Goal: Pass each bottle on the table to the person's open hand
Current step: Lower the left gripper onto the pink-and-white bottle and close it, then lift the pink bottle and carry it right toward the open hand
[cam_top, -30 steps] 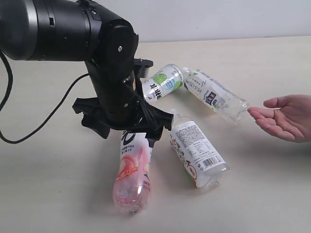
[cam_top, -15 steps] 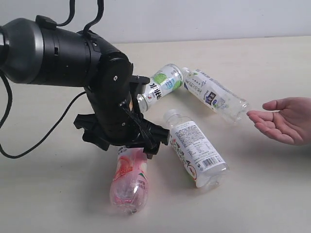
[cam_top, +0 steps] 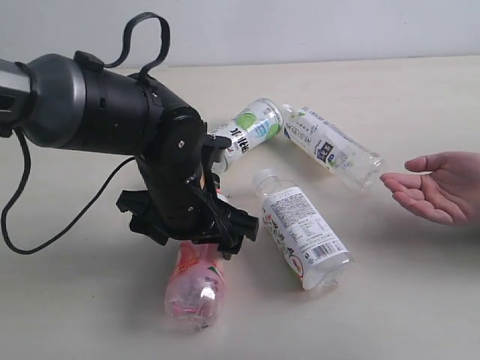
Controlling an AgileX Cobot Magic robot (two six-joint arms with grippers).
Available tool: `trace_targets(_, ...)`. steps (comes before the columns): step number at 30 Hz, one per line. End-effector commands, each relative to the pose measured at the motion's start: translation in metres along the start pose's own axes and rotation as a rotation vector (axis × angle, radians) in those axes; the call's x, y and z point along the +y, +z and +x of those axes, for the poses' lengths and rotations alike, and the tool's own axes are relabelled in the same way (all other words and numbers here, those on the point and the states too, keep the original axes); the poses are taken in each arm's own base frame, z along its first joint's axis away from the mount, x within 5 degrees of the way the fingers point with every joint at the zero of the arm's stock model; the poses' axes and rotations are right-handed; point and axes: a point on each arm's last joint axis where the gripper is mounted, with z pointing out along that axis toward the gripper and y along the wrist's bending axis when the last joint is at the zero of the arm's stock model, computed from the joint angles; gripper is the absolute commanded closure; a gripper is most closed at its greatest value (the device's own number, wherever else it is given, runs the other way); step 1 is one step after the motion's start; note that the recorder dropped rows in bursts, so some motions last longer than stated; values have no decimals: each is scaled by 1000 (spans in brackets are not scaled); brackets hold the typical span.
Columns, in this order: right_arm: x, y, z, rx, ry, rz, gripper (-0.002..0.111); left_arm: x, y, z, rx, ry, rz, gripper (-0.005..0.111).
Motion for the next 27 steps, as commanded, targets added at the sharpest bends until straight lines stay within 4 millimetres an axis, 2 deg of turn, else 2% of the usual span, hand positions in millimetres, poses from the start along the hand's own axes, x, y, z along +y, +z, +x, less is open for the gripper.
trace_targets(1,0,0,1,-8,-3,-1,108,-2,9,2,11,15,-3,35)
trace_targets(13,0,0,1,-8,-3,-1,108,0,3,5,37,20,-19,107)
trace_targets(15,0,0,1,-8,-3,-1,108,1,2,5,46,29,-24,107)
trace_targets(17,0,0,1,-8,-3,-1,108,1,-8,5,40,31,-21,107)
trace_targets(23,0,0,1,-8,-3,-1,108,-3,-70,-3,-68,11,55,107)
trace_targets(24,0,0,1,-8,-3,-1,108,-6,-85,-5,-98,-7,97,107)
trace_targets(27,0,0,1,-8,-3,-1,108,-15,-108,-8,-140,-60,222,107)
